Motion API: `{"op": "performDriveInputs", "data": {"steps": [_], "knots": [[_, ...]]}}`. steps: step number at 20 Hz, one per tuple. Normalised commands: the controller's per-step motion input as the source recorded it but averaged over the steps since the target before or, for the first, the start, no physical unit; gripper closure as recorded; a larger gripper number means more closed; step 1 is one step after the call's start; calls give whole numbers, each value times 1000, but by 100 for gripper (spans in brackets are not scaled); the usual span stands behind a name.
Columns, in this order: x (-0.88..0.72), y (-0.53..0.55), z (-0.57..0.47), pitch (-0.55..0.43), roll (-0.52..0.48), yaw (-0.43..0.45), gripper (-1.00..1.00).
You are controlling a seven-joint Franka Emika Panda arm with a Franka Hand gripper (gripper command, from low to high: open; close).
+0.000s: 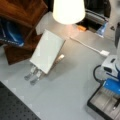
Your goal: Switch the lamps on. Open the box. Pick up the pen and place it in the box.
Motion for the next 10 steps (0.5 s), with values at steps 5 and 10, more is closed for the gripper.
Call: {"op": "performDriveInputs", "data": {"steps": [5,10], "knots": [[-9,87,-185,-94,-57,-109,100],[10,40,-116,-77,-76,-94,-100]]}}
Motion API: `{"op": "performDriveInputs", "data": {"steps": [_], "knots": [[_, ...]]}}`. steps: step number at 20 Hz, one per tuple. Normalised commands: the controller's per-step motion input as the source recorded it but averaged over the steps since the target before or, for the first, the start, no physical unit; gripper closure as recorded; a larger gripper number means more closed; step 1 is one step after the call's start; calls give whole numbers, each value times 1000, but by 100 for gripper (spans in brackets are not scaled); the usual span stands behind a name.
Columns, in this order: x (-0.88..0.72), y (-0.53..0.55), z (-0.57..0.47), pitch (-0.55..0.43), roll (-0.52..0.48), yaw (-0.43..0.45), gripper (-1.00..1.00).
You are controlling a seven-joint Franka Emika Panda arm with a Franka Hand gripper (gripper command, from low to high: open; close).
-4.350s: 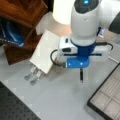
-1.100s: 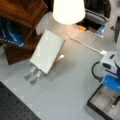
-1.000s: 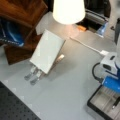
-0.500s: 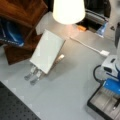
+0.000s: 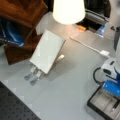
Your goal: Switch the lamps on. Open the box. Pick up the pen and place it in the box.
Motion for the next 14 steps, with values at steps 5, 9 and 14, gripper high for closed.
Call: {"op": "performDriveInputs", "data": {"steps": [5,9,14], "knots": [[11,37,-63,-68,-88,-91,-100],[20,3,-27,-59,-90,-76,-100],[50,-37,11,-50,-103,-61,-100]]}}
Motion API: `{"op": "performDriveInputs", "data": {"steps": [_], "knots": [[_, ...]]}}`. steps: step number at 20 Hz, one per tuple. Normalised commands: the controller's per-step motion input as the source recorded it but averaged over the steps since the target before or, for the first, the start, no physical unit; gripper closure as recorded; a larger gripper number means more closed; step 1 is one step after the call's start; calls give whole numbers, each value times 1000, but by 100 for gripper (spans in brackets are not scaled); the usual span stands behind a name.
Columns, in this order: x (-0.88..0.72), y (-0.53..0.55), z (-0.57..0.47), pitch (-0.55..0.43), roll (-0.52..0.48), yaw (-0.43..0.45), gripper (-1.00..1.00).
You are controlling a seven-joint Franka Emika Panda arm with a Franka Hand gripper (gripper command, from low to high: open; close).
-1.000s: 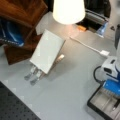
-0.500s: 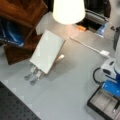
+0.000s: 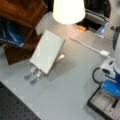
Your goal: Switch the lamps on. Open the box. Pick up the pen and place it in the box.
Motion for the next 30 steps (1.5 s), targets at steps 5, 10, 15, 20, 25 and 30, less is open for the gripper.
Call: {"op": "performDriveInputs", "data": {"steps": [5,10,15,20,25,30], "knots": [[62,-55,103,-5,-125,-49,-100],[83,-52,158,55,-133,-32,-100],[149,-110,218,121,-131,-8,-100],[196,-178,306,161,-89,35,-100],[213,-340,407,197,-42,64,-100],[165,-434,366,211,-32,14,-100]]}}
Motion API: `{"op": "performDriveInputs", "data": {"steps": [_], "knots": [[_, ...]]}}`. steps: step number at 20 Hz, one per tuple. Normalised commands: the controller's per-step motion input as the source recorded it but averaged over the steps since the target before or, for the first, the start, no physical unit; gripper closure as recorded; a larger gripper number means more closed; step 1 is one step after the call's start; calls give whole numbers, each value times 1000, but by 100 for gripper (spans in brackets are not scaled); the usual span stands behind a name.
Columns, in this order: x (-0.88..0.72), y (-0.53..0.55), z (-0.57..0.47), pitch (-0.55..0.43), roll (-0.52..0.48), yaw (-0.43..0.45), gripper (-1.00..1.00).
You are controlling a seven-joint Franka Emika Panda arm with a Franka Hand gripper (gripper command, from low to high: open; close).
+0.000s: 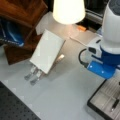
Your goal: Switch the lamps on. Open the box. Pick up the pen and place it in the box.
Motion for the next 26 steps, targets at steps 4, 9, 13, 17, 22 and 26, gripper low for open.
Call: {"op": "performDriveInputs", "data": {"steps": [4,9,13,17,22,26], "knots": [[146,-506,293,203,-15,48,-100],[125,-473,174,163,-30,69,-100],[82,-366,99,140,-71,114,-100],[46,-284,86,128,-108,151,-100],[15,-181,78,120,-142,169,-100],[-13,-168,74,105,-145,167,-100]]}}
